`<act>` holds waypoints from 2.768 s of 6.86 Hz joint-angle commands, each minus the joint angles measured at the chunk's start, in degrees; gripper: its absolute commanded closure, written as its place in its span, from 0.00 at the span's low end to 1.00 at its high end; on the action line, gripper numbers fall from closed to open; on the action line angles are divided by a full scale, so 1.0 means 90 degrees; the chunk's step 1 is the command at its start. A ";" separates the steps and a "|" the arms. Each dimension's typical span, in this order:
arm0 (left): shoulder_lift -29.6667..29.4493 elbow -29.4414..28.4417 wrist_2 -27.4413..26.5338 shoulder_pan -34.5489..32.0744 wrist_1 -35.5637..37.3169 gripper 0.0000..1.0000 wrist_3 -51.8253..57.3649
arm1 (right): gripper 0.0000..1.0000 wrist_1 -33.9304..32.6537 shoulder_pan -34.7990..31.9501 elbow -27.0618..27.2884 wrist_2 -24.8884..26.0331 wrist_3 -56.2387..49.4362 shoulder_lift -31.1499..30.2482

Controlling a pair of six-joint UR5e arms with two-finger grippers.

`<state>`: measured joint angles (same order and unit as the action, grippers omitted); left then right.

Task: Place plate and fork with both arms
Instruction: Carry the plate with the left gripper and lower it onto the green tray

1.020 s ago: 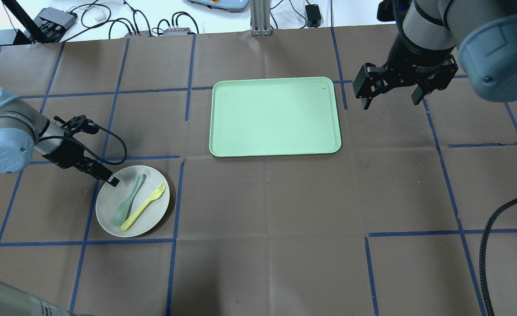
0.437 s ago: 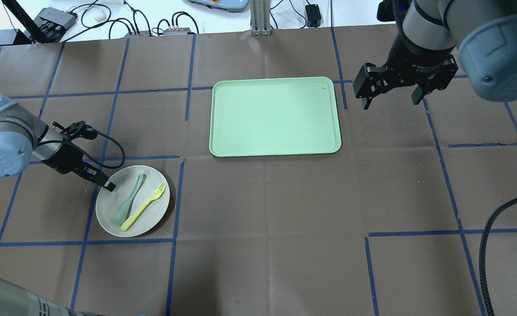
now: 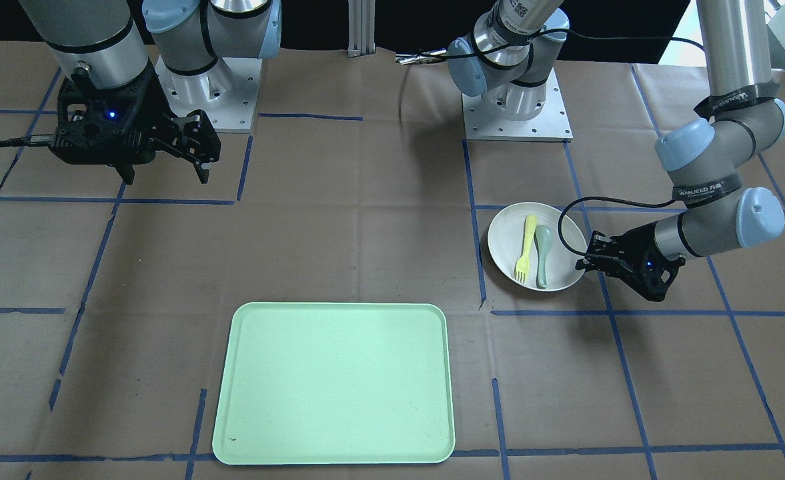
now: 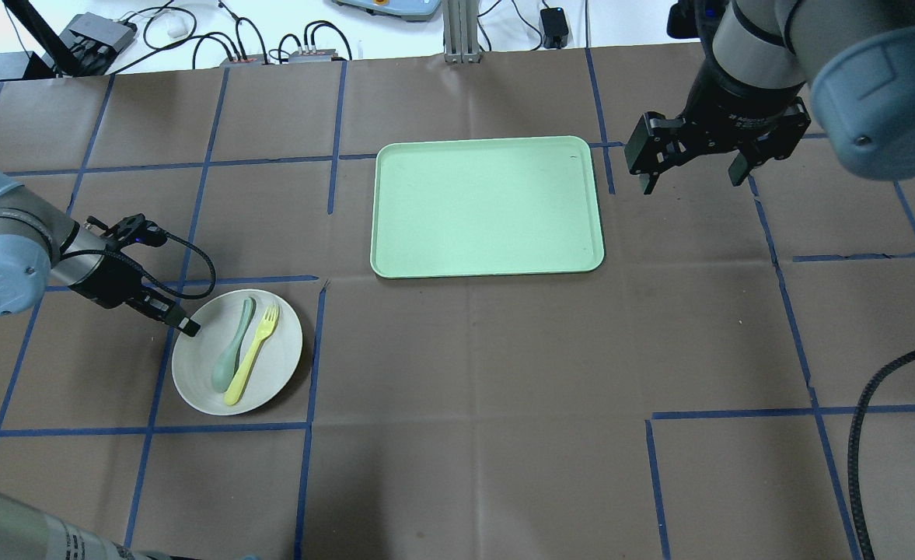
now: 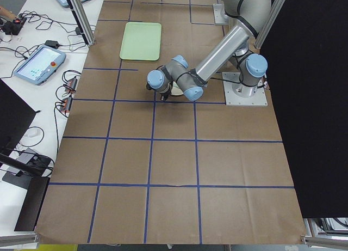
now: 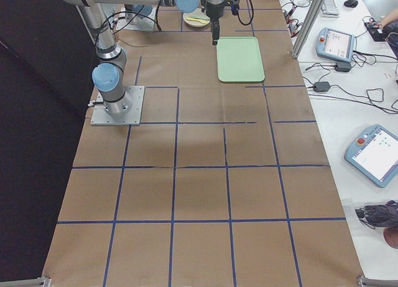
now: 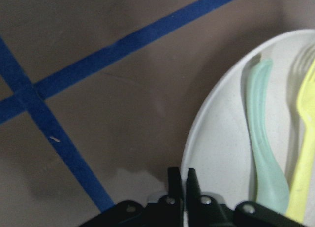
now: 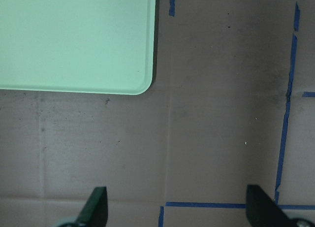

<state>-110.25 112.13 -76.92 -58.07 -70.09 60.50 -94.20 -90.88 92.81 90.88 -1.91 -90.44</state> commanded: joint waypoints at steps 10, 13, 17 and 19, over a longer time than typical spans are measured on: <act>-0.1056 -0.2873 0.1074 -0.3231 -0.0162 1.00 -0.5096 | 0.00 -0.0012 0.0000 0.0000 0.0000 -0.0003 0.0010; -0.2269 -0.4136 0.1203 -0.3703 0.0393 1.00 -0.5987 | 0.00 -0.0022 0.0000 0.0000 0.0000 -0.0003 0.0010; -0.2624 -0.4100 0.1213 -0.3948 0.0874 1.00 -0.6449 | 0.00 -0.0012 0.0000 0.0000 0.0000 -0.0003 0.0010; -0.2468 -0.3818 0.1213 -0.4055 0.0884 0.99 -0.6459 | 0.00 -0.0012 0.0000 0.0000 0.0000 -0.0003 0.0000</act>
<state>-133.20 76.27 -66.03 -94.01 -62.25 2.47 -94.31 -90.88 92.81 90.88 -1.93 -90.37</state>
